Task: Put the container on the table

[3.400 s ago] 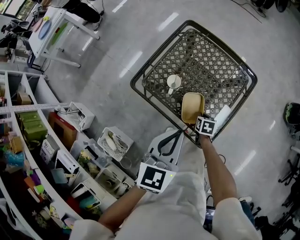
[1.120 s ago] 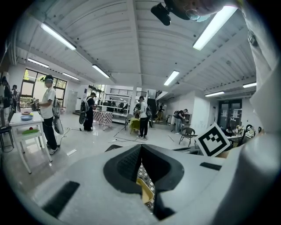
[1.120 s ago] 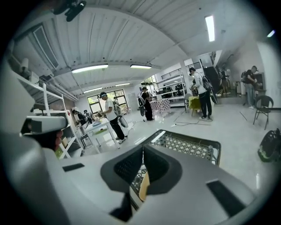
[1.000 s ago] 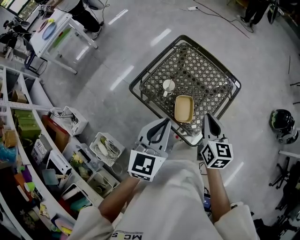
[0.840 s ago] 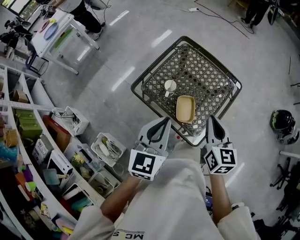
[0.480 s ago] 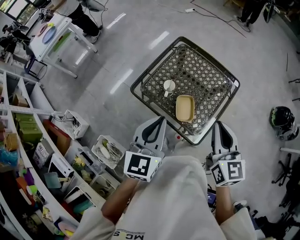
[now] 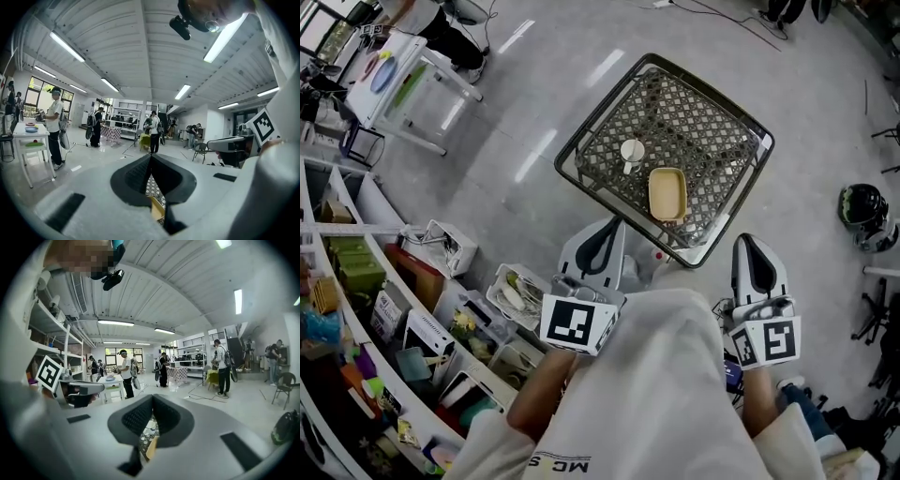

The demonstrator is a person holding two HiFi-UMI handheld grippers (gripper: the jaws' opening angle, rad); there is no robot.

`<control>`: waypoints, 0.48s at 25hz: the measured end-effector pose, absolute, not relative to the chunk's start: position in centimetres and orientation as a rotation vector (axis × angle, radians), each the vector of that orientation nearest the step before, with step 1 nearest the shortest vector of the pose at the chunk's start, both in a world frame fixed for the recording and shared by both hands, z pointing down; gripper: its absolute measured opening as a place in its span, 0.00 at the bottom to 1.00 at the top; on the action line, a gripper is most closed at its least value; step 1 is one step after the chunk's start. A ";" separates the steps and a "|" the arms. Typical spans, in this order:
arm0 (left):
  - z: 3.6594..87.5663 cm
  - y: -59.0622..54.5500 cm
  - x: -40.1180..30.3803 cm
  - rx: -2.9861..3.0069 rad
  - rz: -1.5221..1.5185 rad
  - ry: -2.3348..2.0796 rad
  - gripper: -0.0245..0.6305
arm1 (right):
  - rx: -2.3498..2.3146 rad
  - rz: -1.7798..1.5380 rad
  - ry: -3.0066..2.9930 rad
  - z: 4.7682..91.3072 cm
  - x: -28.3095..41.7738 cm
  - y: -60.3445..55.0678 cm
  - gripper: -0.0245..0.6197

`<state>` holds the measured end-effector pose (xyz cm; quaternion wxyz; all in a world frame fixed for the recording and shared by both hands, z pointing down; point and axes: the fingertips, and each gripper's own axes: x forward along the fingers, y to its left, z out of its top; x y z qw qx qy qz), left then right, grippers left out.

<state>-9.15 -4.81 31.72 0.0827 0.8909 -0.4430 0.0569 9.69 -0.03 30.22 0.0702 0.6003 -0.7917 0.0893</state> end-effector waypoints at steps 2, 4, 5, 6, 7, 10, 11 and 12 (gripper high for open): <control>31.8 -4.4 -9.3 2.653 0.172 -1.317 0.07 | 1.797 0.276 -2.387 30.3 9.2 0.1 0.07; 31.9 -4.1 -9.3 2.644 0.175 -1.306 0.07 | 1.766 0.276 -2.400 30.2 8.6 -0.1 0.07; 31.9 -4.1 -9.3 2.642 0.176 -1.305 0.07 | 1.748 0.273 -2.407 30.2 8.3 -0.2 0.07; 31.8 -4.1 -9.2 2.642 0.173 -1.305 0.07 | 1.732 0.270 -2.415 30.1 8.1 -0.3 0.07; 31.8 -4.1 -9.1 2.643 0.167 -1.306 0.07 | 1.720 0.266 -2.421 30.1 8.0 -0.5 0.07; 31.5 -4.2 -8.9 2.649 0.147 -1.312 0.07 | 1.709 0.252 -2.432 29.8 7.8 -0.8 0.07; 31.3 -4.3 -8.9 2.653 0.140 -1.314 0.07 | 1.709 0.249 -2.435 29.8 7.6 -0.8 0.07; 31.2 -4.3 -9.0 2.655 0.133 -1.315 0.07 | 1.706 0.246 -2.438 29.7 7.5 -0.8 0.07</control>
